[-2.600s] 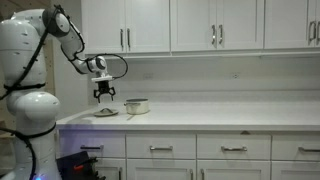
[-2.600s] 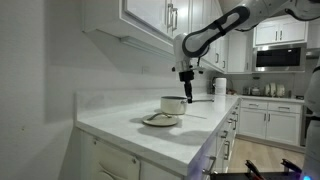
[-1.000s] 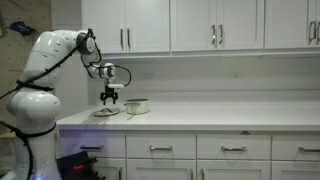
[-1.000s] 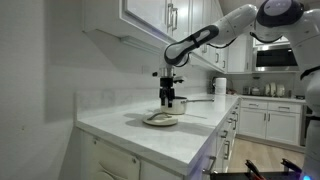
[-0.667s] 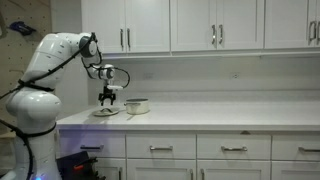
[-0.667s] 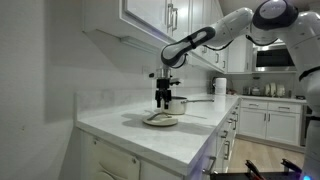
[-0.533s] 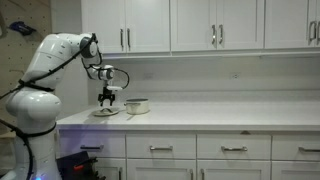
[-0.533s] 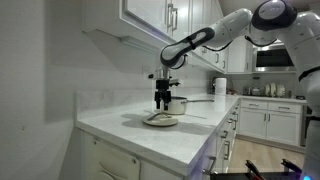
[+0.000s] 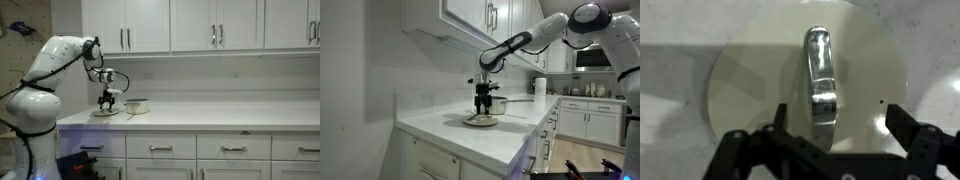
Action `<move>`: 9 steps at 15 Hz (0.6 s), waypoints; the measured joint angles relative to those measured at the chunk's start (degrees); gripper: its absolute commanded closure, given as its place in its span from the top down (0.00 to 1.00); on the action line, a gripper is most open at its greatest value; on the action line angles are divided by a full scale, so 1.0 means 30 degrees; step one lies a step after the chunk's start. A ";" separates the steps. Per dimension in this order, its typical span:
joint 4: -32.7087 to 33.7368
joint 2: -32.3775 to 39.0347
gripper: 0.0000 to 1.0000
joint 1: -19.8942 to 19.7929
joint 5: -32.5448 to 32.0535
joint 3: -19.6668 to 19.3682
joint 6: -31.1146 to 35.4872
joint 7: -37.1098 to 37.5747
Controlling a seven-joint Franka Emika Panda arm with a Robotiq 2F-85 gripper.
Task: Take the white lid and place it on the white pot
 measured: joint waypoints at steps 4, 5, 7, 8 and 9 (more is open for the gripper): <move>0.0457 0.0641 0.70 -0.0002 0.0000 -0.0005 -0.0155 -0.0080; 0.0615 0.0805 0.66 -0.0002 0.0000 -0.0007 -0.0217 -0.0080; 0.0967 0.1130 0.52 -0.0002 0.0000 -0.0008 -0.0354 -0.0080; 0.1177 0.1254 0.43 -0.0002 0.0000 -0.0009 -0.0394 -0.0080; 0.1369 0.1342 0.36 -0.0002 0.0000 -0.0010 -0.0469 -0.0080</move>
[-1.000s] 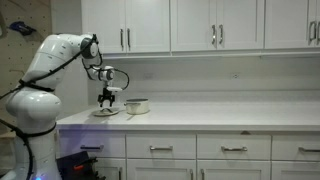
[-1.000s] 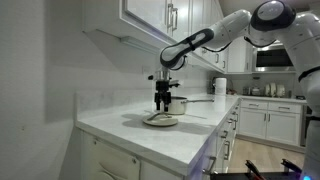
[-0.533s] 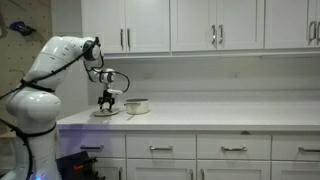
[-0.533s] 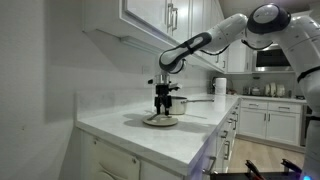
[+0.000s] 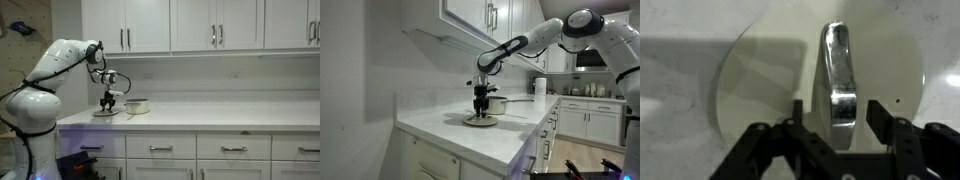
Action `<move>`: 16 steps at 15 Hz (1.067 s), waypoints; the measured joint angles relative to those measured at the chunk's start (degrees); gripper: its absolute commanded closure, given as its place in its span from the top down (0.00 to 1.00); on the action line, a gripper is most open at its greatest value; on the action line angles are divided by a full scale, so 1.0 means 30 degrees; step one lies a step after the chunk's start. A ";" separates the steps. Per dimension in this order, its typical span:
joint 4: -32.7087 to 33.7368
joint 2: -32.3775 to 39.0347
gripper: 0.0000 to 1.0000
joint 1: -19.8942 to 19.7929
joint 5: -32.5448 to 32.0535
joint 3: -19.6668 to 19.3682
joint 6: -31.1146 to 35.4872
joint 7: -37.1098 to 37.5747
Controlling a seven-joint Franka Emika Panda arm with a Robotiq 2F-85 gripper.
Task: Take the white lid and place it on the white pot
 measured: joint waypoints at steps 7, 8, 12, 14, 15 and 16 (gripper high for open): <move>0.0659 0.0358 0.06 0.0080 0.0002 -0.0005 -0.0739 0.0001; 0.0732 0.0404 0.06 0.0093 0.0002 -0.0010 -0.0816 0.0001; 0.0857 0.0477 0.06 0.0123 0.0002 -0.0027 -0.0959 0.0001; 0.0871 0.0478 0.06 0.0154 0.0001 -0.0056 -0.0974 0.0002; 0.0876 0.0478 0.06 0.0174 0.0001 -0.0073 -0.0979 0.0002; 0.0882 0.0478 0.06 0.0187 -0.0001 -0.0085 -0.0984 0.0006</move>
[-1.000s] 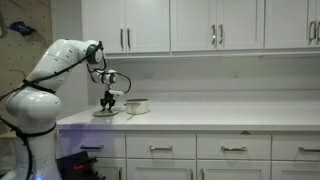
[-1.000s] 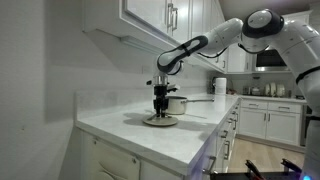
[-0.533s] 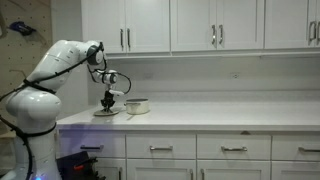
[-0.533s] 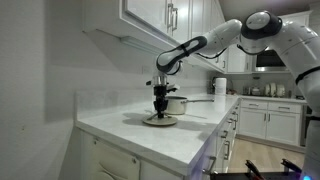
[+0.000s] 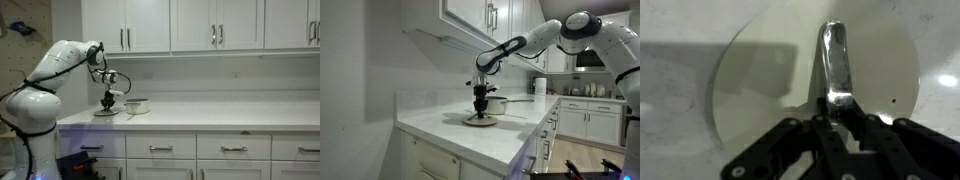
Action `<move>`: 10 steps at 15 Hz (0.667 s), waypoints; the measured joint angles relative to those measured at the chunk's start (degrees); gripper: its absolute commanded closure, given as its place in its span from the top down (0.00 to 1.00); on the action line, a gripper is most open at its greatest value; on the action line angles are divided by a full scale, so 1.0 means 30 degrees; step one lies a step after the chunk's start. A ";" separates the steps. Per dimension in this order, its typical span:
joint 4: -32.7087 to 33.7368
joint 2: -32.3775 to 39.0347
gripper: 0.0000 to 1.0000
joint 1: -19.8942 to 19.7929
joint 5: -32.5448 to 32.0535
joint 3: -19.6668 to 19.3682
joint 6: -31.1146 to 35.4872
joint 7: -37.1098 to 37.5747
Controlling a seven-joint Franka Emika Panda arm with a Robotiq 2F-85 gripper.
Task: Take the white lid and place it on the white pot
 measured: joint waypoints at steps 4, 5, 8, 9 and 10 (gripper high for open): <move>0.0034 -0.0007 0.06 0.0119 -0.0079 -0.0082 -0.0010 0.0130; 0.0058 -0.0011 0.06 0.0193 -0.0155 -0.0124 -0.0009 0.0179; 0.0107 -0.0057 0.06 0.0473 -0.0553 -0.0191 0.0003 0.0638; 0.0121 -0.0078 0.06 0.0580 -0.0751 -0.0202 0.0009 0.0898; 0.0132 -0.0105 0.06 0.0691 -0.0949 -0.0215 0.0017 0.1116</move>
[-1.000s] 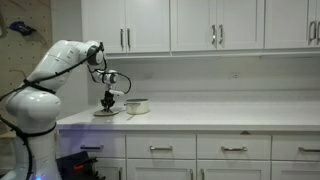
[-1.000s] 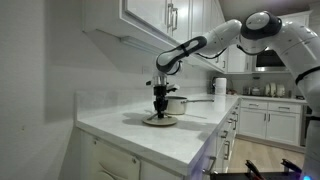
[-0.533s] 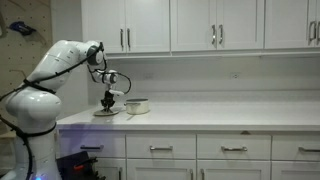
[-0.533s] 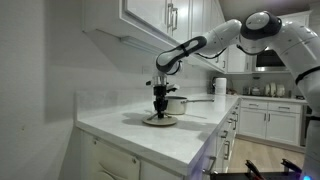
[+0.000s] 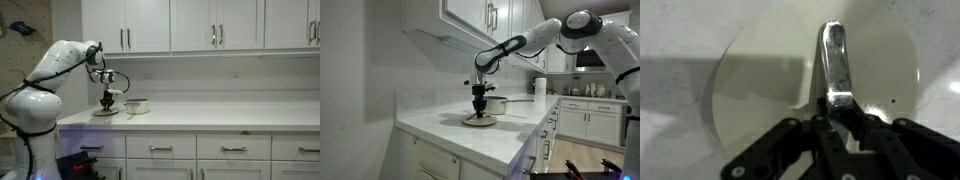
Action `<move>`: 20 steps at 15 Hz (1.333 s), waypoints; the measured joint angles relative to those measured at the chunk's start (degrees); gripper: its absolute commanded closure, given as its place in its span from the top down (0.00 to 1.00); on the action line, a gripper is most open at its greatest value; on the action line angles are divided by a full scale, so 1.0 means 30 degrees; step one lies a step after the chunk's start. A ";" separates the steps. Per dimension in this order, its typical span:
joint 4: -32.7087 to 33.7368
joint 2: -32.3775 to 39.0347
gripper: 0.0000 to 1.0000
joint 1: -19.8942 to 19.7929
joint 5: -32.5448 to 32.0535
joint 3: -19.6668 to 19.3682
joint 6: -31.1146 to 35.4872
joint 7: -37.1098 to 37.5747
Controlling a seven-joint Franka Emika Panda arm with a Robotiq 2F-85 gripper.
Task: Take the white lid and place it on the white pot
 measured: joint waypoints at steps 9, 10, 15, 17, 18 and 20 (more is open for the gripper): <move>0.0074 -0.0479 0.06 0.0303 -0.0700 -0.0084 0.0121 0.1636; 0.0159 -0.0618 0.06 0.0297 -0.0699 -0.0139 0.0121 0.1799; 0.0943 -0.1674 0.06 0.0183 -0.0669 -0.0506 0.0109 0.3597; 0.1360 -0.2044 0.06 0.0163 -0.0672 -0.0704 0.0092 0.4597; 0.1596 -0.2174 0.06 0.0163 -0.0676 -0.0818 0.0068 0.5143; 0.2117 -0.2271 0.06 0.0162 -0.0700 -0.1043 -0.0010 0.6242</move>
